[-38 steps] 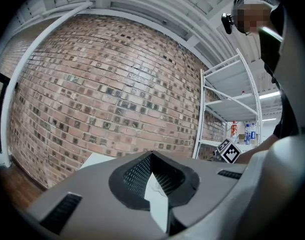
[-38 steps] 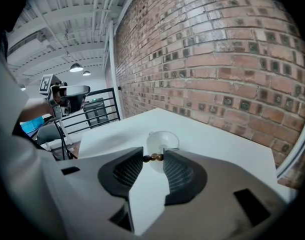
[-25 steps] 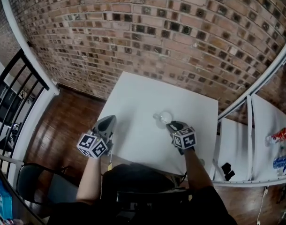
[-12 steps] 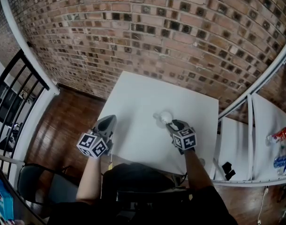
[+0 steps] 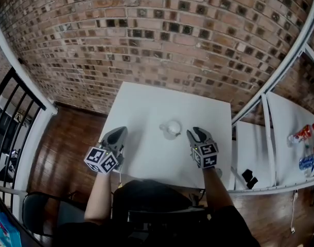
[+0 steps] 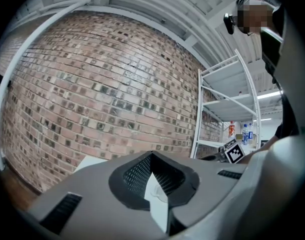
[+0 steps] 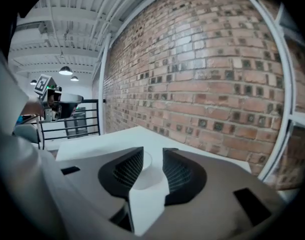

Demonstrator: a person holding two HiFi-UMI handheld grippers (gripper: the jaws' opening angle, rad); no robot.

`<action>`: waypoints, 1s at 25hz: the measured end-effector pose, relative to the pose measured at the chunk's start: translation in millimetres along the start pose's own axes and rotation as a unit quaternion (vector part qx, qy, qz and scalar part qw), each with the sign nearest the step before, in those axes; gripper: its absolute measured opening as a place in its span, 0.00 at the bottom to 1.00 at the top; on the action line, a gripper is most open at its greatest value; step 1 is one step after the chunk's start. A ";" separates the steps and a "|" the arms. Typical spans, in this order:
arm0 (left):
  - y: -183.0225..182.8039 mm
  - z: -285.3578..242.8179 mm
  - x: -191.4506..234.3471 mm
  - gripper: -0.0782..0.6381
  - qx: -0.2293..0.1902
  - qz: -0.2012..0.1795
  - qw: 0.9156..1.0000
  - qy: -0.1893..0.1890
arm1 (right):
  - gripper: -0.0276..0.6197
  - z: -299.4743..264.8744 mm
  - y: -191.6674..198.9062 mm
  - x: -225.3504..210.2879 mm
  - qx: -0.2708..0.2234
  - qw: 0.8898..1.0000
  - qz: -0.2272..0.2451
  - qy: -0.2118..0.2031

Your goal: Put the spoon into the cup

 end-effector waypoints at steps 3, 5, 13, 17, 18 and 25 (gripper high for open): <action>1.3 -7.9 -4.7 0.11 0.003 0.004 1.000 0.018 | 0.09 27.0 -22.3 -8.8 -0.068 0.996 -0.006 0.056; 2.9 -13.9 -7.6 0.11 0.004 0.007 1.000 0.029 | 0.05 41.4 -32.4 -15.7 -0.095 0.992 -0.018 0.085; 6.3 -25.4 -24.9 0.11 0.007 0.012 0.998 0.053 | 0.05 77.4 -39.5 -39.5 -0.113 0.981 -0.052 0.148; 5.3 -22.4 -24.1 0.11 0.007 0.011 0.999 0.050 | 0.05 88.3 -32.3 -43.5 -0.107 0.980 -0.055 0.155; 5.5 -22.8 -23.4 0.11 0.008 0.011 0.999 0.051 | 0.05 90.5 -30.1 -45.1 -0.106 0.980 -0.055 0.157; 7.1 -20.5 -28.2 0.11 0.011 0.011 0.998 0.054 | 0.05 109.1 -14.9 -49.1 -0.089 0.980 -0.063 0.168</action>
Point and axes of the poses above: the fingertips, and each gripper's own axes: z backward along the fingers, x to its left, y out of its underside, the point moved 9 cm from there along z, backward along the fingers, and after that the axes turned 11 degrees about -x, right-handed, at the moved point
